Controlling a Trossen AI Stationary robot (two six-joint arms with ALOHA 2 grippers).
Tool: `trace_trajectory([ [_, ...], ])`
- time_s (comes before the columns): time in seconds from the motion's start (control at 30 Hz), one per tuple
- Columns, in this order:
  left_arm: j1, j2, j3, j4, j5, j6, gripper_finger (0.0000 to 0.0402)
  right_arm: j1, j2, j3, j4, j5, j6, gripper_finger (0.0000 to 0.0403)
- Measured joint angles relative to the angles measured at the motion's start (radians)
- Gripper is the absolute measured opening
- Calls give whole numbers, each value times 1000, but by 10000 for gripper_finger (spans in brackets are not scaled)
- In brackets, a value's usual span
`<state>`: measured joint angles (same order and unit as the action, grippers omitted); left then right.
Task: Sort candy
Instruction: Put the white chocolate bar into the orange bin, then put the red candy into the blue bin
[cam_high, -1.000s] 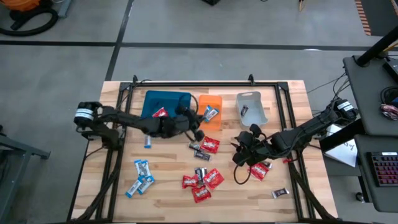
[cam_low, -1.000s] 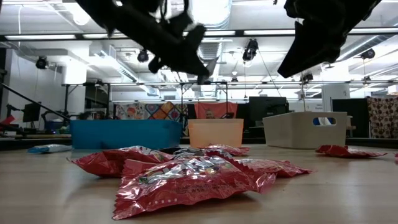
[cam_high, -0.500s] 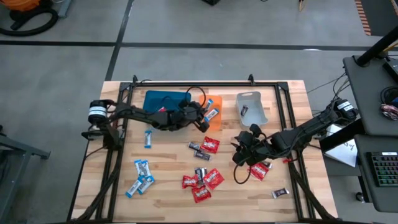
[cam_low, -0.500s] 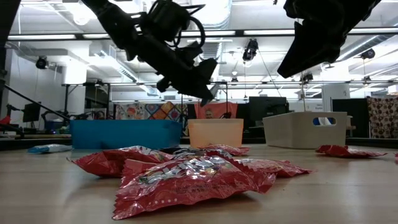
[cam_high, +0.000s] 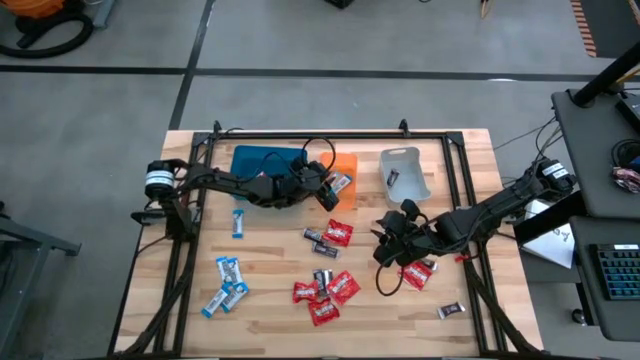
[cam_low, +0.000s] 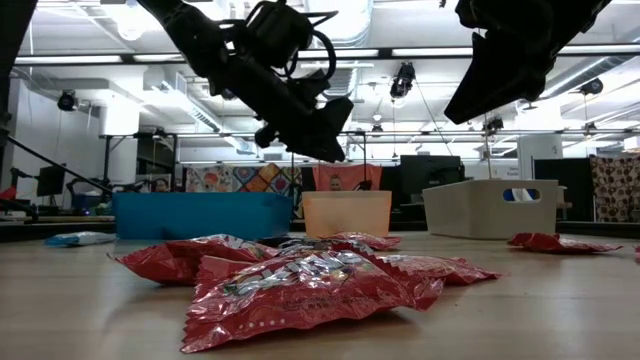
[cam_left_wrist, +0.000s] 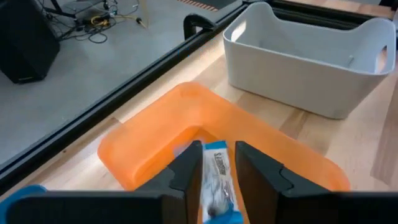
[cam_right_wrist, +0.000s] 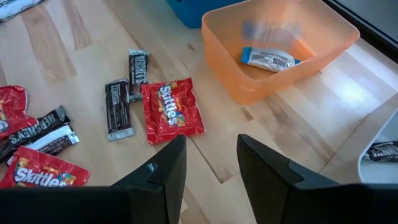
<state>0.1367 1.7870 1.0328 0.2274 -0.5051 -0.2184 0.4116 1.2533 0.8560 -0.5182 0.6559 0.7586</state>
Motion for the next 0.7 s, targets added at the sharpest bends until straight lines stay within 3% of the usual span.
trace_trajectory([
  [0.3,-49,-79,0,-104,0,7,100,0,0,0,0,0,-1,137],
  [0.7,-280,-319,-125,-179,-7,32,100,-52,-9,27,0,-31,-9,137],
])
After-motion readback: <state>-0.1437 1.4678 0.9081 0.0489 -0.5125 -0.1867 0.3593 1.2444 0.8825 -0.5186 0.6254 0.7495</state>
